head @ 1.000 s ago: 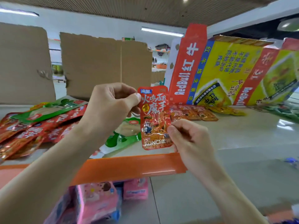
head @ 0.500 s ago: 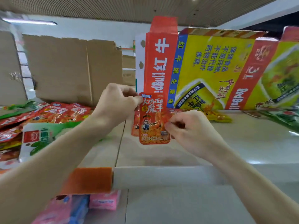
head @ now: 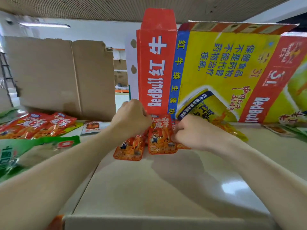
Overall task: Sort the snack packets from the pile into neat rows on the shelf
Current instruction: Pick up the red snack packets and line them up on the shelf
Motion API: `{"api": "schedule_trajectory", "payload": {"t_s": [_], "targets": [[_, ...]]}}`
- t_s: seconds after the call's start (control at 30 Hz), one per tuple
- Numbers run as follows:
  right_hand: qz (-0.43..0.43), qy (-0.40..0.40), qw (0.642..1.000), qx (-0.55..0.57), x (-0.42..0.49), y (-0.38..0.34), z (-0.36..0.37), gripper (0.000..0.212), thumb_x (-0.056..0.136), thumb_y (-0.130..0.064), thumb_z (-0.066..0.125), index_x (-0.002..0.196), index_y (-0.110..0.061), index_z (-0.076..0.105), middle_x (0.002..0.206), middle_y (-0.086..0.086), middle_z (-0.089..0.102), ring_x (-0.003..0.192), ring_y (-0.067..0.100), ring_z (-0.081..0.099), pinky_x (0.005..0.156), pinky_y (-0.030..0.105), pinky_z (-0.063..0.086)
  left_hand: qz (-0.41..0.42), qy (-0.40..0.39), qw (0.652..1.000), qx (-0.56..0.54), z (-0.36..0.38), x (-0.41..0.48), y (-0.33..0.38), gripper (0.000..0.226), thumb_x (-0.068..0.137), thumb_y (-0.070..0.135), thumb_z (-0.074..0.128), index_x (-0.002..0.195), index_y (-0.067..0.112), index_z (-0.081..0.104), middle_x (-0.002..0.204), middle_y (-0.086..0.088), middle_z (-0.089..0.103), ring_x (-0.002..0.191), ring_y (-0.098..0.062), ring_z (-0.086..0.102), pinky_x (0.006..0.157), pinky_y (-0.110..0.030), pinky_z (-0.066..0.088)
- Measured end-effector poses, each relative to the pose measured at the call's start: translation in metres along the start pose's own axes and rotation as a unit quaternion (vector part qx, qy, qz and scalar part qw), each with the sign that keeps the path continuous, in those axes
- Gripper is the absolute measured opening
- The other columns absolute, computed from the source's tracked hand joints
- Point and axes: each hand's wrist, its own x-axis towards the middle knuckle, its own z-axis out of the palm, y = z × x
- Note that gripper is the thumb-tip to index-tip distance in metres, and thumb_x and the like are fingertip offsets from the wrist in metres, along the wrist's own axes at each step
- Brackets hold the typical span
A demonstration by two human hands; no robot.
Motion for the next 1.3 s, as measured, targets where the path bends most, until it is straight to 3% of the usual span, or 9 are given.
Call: {"api": "schedule_trajectory", "payload": {"t_s": [0.1, 0.23, 0.37, 0.5, 0.7, 1.0, 1.2, 1.3], "targets": [[-0.032, 0.020, 0.999, -0.025, -0.003, -0.001, 0.008, 0.025, 0.082, -0.016, 0.059, 0.061, -0.008, 0.048, 0.059, 0.004, 0.047, 0.061, 0.024, 0.047, 0.052, 0.029, 0.030, -0.006, -0.008, 0.999, 0.039, 0.005, 0.002, -0.008, 0.024, 0.087, 0.027, 0.066, 0.078, 0.006, 0.072, 0.075, -0.001, 0.070, 0.070, -0.020, 0.066, 0.065, -0.039, 0.060], [-0.059, 0.052, 0.995, -0.060, -0.004, -0.003, 0.017, 0.027, 0.078, -0.022, 0.056, 0.058, -0.014, 0.039, 0.062, 0.002, 0.045, 0.065, 0.025, 0.047, 0.050, 0.026, 0.027, -0.001, -0.030, 0.998, 0.062, 0.009, 0.004, -0.012, 0.022, 0.089, 0.031, 0.064, 0.079, 0.012, 0.069, 0.078, 0.003, 0.067, 0.072, -0.016, 0.064, 0.061, -0.031, 0.056], [-0.067, 0.060, 0.992, -0.085, -0.006, -0.005, 0.023, 0.022, 0.064, -0.035, 0.045, 0.060, -0.015, 0.036, 0.066, 0.003, 0.042, 0.077, 0.031, 0.044, 0.063, 0.029, 0.031, 0.000, -0.079, 0.993, 0.091, 0.013, 0.004, -0.015, 0.022, 0.089, 0.034, 0.062, 0.080, 0.014, 0.067, 0.079, 0.004, 0.064, 0.074, -0.015, 0.062, 0.059, -0.026, 0.052], [-0.083, 0.062, 0.988, -0.112, -0.008, -0.009, 0.026, 0.024, 0.078, -0.028, 0.052, 0.062, -0.014, 0.040, 0.069, 0.001, 0.044, 0.077, 0.028, 0.043, 0.072, 0.032, 0.026, 0.012, -0.105, 0.990, 0.090, 0.013, 0.005, -0.015, 0.023, 0.094, 0.035, 0.059, 0.082, 0.016, 0.064, 0.082, 0.007, 0.062, 0.074, -0.012, 0.057, 0.054, -0.017, 0.040], [-0.086, 0.084, 0.986, -0.119, -0.010, -0.010, 0.029, 0.027, 0.081, -0.031, 0.052, 0.063, -0.015, 0.039, 0.068, -0.002, 0.046, 0.069, 0.022, 0.043, 0.069, 0.031, 0.024, 0.016, -0.079, 0.992, 0.100, 0.013, 0.004, -0.017, 0.022, 0.096, 0.034, 0.056, 0.087, 0.015, 0.061, 0.082, 0.005, 0.060, 0.068, -0.011, 0.049, 0.051, -0.015, 0.031], [-0.026, 0.102, 0.988, -0.115, -0.009, -0.010, 0.028, 0.029, 0.084, -0.033, 0.050, 0.066, -0.016, 0.036, 0.070, -0.003, 0.034, 0.084, 0.028, 0.037, 0.068, 0.031, 0.032, 0.026, -0.078, 0.991, 0.109, 0.008, 0.000, -0.019, 0.031, 0.097, 0.032, 0.054, 0.069, 0.028, 0.040, 0.077, 0.015, 0.049, 0.068, -0.010, 0.049, 0.054, -0.011, 0.031], [-0.057, 0.099, 0.985, -0.130, -0.011, -0.017, 0.030, 0.028, 0.085, -0.033, 0.049, 0.065, -0.014, 0.042, 0.068, -0.001, 0.042, 0.079, 0.027, 0.044, 0.072, 0.030, 0.028, 0.034, -0.066, 0.991, 0.110, 0.009, 0.000, -0.022, 0.029, 0.097, 0.034, 0.054, 0.072, 0.027, 0.041, 0.079, 0.015, 0.052, 0.067, -0.010, 0.048, 0.054, -0.011, 0.029], [-0.064, 0.100, 0.983, -0.143, -0.012, -0.019, 0.030, 0.029, 0.088, -0.033, 0.047, 0.066, -0.015, 0.043, 0.068, -0.003, 0.042, 0.076, 0.023, 0.042, 0.075, 0.030, 0.025, 0.042, -0.049, 0.991, 0.115, 0.011, 0.002, -0.023, 0.025, 0.096, 0.039, 0.055, 0.083, 0.018, 0.056, 0.082, 0.010, 0.057, 0.068, -0.010, 0.046, 0.054, -0.010, 0.024]]}}
